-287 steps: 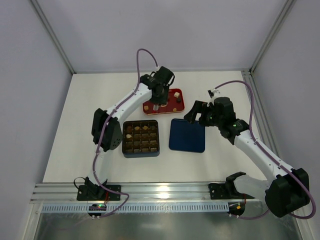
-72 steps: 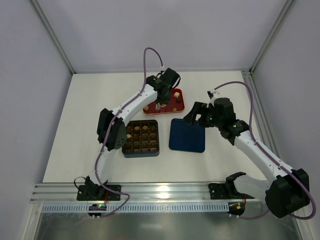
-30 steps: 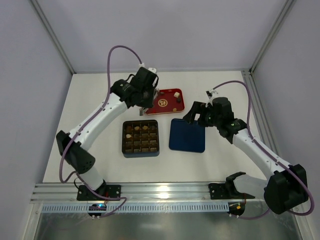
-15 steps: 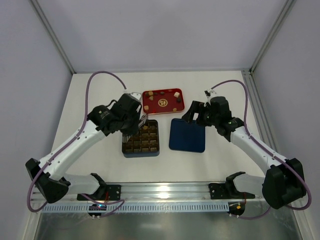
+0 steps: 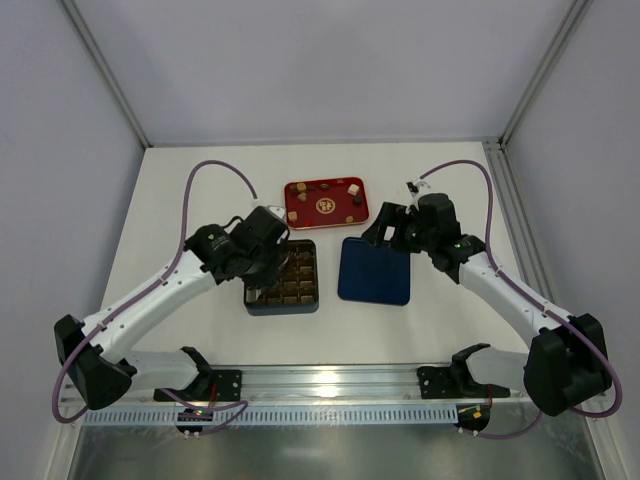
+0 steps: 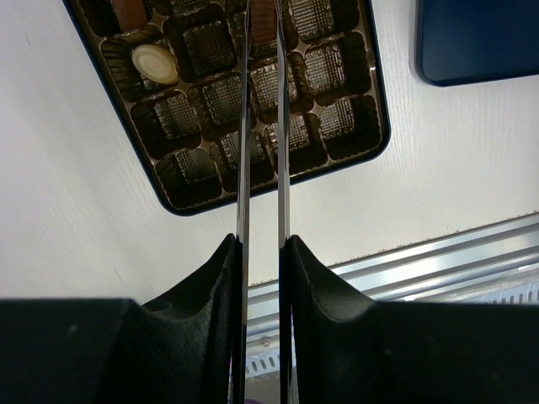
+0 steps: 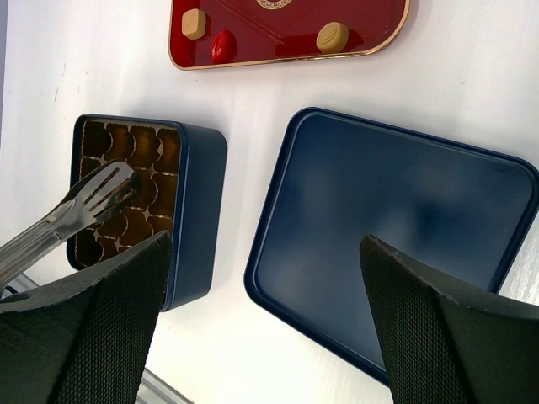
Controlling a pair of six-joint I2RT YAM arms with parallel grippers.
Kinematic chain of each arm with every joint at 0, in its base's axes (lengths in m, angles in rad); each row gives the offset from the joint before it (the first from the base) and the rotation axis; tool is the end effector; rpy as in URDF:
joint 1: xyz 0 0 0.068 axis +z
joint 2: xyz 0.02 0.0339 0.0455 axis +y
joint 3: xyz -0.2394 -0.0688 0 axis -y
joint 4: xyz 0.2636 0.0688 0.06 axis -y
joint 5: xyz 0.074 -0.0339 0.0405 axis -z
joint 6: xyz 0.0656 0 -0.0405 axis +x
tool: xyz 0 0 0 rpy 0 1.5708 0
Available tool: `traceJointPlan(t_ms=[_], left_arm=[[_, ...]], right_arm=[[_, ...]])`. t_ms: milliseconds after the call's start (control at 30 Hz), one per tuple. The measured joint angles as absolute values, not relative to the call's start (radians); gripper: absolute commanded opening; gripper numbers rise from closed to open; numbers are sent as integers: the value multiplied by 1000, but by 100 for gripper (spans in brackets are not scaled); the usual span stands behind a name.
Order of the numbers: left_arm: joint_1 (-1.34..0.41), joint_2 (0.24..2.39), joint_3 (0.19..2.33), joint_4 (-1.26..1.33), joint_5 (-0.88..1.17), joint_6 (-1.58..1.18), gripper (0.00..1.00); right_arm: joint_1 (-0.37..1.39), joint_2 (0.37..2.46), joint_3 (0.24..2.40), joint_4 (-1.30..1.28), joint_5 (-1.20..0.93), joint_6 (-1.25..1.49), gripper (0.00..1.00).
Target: Pack the chocolate
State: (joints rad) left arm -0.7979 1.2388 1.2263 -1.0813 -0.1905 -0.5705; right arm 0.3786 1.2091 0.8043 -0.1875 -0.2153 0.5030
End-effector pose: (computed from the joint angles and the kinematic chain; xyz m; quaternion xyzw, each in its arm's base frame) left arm 0.1973 -0.1845 0.2736 0.0874 0.9636 -0.0770 0.2406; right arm 0.2882 0.1297 0.2117 0.0042 0.8790 0.2851 0.3821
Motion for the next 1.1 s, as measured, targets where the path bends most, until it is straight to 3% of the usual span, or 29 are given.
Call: traceJointPlan(t_ms=[1100], left_arm=[[-810,1241,1207,-1067,-210,-599,36]], right_arm=[[379,1209,804,-187,-215,503,91]])
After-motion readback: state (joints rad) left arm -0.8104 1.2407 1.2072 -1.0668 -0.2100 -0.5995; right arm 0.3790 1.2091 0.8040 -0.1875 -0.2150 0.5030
